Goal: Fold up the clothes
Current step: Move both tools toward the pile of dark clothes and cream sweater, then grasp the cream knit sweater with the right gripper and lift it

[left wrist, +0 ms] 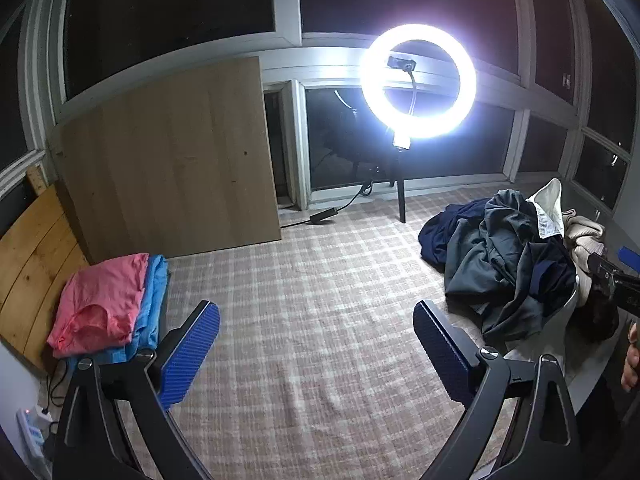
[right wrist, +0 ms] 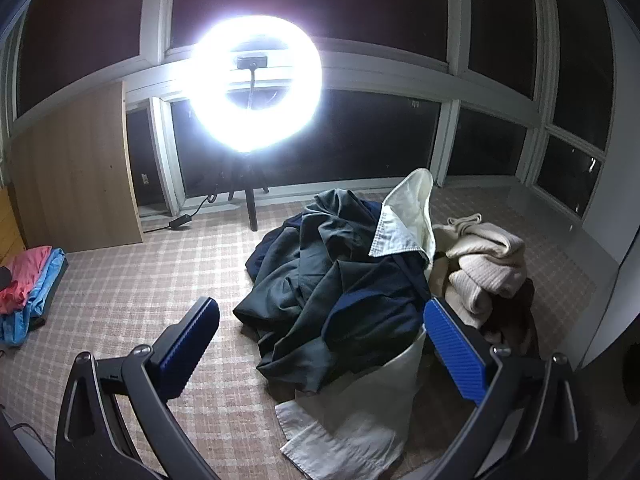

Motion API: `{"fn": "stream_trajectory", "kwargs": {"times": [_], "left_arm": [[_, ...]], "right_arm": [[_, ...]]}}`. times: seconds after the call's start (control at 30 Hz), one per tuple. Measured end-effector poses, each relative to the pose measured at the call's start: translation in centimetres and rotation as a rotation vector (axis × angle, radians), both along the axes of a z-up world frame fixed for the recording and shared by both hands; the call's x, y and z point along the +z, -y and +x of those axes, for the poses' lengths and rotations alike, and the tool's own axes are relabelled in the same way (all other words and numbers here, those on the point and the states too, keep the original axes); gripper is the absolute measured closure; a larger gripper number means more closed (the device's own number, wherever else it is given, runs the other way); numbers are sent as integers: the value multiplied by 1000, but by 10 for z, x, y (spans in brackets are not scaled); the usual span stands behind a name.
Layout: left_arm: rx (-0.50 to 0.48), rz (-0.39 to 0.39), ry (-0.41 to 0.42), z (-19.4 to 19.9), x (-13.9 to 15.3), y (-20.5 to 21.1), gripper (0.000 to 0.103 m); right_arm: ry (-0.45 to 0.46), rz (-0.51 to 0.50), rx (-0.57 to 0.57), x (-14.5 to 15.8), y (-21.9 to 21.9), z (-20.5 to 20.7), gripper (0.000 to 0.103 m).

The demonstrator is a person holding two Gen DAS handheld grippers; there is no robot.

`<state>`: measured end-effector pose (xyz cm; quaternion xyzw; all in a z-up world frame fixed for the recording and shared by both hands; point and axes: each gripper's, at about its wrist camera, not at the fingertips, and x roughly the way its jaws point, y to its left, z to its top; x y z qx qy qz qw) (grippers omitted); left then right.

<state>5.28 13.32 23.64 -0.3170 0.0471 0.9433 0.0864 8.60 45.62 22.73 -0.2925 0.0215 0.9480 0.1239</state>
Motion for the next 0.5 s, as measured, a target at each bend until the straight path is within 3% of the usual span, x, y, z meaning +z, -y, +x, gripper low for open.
{"fn": "stream_trajectory", "kwargs": {"times": [0.1,0.5], "left_arm": [[3,-7,-3,4,2,-2,4],[-37,5,-35,3,12,-45,3]], "right_arm": [[-1,-2,2,1,1,-2,0],[-4,47,-65,3,-68,-6,0]]}}
